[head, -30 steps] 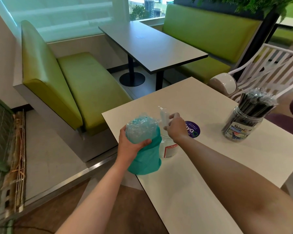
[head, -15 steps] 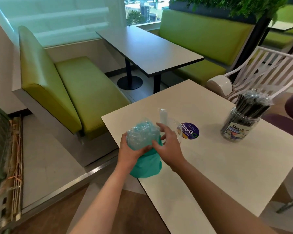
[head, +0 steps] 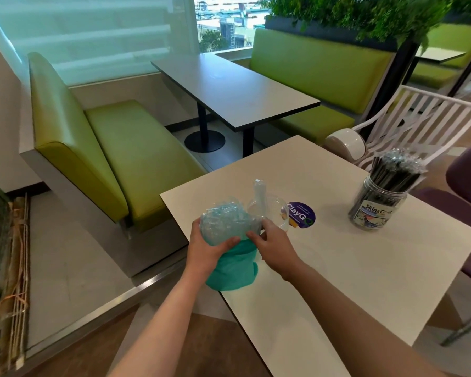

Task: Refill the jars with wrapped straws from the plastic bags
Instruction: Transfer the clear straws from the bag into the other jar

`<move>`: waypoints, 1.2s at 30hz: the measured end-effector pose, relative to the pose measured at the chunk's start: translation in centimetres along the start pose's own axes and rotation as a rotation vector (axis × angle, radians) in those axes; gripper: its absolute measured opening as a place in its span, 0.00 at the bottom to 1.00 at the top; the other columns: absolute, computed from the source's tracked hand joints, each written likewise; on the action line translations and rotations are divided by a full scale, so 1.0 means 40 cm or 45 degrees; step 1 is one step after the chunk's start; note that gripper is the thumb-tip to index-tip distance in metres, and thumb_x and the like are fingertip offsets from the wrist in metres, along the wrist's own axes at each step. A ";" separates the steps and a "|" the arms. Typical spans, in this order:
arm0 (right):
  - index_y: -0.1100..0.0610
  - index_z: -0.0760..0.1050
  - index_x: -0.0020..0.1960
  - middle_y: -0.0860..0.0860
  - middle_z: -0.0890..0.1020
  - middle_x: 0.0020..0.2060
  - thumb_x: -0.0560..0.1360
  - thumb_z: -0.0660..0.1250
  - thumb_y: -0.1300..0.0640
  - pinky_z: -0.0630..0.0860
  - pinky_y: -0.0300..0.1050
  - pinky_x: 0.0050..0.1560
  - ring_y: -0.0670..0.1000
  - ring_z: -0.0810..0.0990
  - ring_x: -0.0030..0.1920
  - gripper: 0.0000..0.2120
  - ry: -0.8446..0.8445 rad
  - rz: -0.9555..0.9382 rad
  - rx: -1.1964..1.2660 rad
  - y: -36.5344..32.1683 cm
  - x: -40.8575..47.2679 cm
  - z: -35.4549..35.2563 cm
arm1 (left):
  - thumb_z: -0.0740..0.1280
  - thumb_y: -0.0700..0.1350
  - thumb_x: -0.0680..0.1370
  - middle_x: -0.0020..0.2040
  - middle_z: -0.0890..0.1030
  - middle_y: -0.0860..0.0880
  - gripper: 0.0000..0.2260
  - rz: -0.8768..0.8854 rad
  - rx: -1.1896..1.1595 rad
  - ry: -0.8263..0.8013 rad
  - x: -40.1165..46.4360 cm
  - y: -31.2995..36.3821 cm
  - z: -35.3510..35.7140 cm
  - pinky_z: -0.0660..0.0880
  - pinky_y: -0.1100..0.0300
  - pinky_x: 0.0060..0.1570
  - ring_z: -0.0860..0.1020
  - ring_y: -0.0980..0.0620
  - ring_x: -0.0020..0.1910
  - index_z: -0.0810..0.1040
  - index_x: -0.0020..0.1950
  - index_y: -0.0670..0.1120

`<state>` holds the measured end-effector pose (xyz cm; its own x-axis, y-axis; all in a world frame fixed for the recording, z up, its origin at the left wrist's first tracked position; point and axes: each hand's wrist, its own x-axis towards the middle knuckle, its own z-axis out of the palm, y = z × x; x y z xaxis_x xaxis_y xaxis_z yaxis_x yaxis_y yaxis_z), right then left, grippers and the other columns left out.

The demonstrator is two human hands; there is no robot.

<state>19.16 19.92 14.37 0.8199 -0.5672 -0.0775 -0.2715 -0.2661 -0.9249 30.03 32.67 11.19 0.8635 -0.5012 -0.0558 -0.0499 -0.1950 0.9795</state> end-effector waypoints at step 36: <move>0.57 0.67 0.59 0.47 0.81 0.45 0.82 0.59 0.51 0.69 0.27 0.44 0.37 0.77 0.45 0.10 0.459 -0.567 0.051 -0.280 0.063 -0.165 | 0.80 0.59 0.59 0.64 0.69 0.54 0.43 0.041 0.051 0.106 -0.006 0.011 0.031 0.74 0.54 0.63 0.71 0.53 0.63 0.59 0.66 0.57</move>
<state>20.96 16.33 26.98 0.6253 -0.6389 0.4482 0.0861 -0.5143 -0.8532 29.19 31.65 11.39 0.8999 -0.4360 -0.0062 -0.0971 -0.2141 0.9720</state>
